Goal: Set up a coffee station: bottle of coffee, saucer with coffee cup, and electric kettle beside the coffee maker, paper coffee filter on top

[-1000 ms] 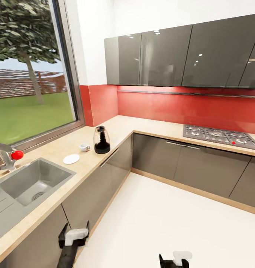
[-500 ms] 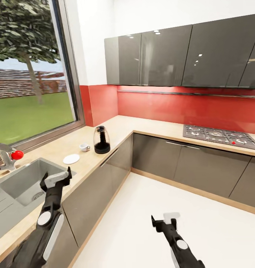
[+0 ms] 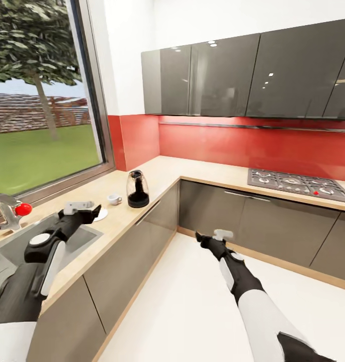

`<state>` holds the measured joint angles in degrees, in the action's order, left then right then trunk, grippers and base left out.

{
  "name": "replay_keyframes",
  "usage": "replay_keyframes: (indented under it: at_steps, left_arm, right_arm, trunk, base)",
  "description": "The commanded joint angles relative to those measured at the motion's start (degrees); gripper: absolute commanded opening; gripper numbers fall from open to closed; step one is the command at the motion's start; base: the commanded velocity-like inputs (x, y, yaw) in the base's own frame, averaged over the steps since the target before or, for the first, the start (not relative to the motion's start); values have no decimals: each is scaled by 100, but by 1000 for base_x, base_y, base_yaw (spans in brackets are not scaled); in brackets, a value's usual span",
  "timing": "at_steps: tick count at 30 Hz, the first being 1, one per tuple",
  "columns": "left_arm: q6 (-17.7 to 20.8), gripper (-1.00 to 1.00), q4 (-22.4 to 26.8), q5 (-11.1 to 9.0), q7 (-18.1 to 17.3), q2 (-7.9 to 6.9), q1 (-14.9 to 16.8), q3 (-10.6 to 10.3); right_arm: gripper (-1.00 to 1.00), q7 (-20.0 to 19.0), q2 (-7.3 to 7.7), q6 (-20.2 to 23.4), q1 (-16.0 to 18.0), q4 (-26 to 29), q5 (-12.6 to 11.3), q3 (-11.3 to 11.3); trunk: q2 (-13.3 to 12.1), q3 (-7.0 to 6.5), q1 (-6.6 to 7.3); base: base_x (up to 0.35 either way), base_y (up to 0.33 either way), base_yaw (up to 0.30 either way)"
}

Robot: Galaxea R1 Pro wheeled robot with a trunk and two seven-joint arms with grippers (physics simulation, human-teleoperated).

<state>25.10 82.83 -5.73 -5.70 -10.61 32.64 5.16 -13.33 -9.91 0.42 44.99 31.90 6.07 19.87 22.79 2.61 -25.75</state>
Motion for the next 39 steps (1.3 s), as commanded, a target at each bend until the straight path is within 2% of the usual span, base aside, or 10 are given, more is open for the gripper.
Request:
replay_keyframes:
  at_steps: [1,3,7,14,17,19,23,27,33,39]
  left_arm:
    - [85,100,6,-48,-169,-23,11,6]
    - [195,100,-12,-35,-784,-177,18,5]
    - [402,100,-36,-34,-1714,-524,-11,-21]
    - [807,100,-166,59,-3465,-1059,-43,-39]
    - [846,100,-234,271,-4197,-1158,-46,-43]
    - [938,100,-257,602,-4666,-1183,-47,-47]
    - [1424,100,-230,922,-4973,-1188,-47,-92]
    - [1696,100,-206,1084,-5087,-1201,-47,-193]
    - [1888,100,-198,1204,-5127,-1203,-47,-230]
    - [2272,100,-201,1234,-5122,-1200,-38,-229]
  right_arm:
    - [100,-44,-8,163,51,46,-40,-26]
    - [100,-46,-8,633,146,273,-273,-327]
    - [100,-57,-8,950,194,563,-402,-685]
    - [100,-286,-8,1055,210,515,-452,-855]
    - [100,-362,-8,1062,211,393,-456,-866]
    - [100,-387,-8,1064,211,320,-457,-874]
    - [100,-389,-8,1072,212,286,-457,-873]
    - [100,-383,-8,1195,212,276,-459,-877]
    - [100,-387,-8,2249,212,317,-504,-862]
    - [100,-391,-8,2979,212,321,-1205,-894]
  trunk:
    - [14,15,-4]
    - [14,15,-4]
    - [14,15,-4]
    - [14,15,-4]
    - [14,15,-4]
    - [14,15,-4]
    - [14,15,-4]
    - [14,15,-4]
    - [14,15,-4]
    - [14,15,-4]
  base:
    - [0,0,0]
    - [0,0,0]
    - [0,0,0]
    - [0,0,0]
    - [0,0,0]
    - [0,0,0]
    - [0,0,0]
    - [0,0,0]
    - [133,84,0]
    - [249,201,0]
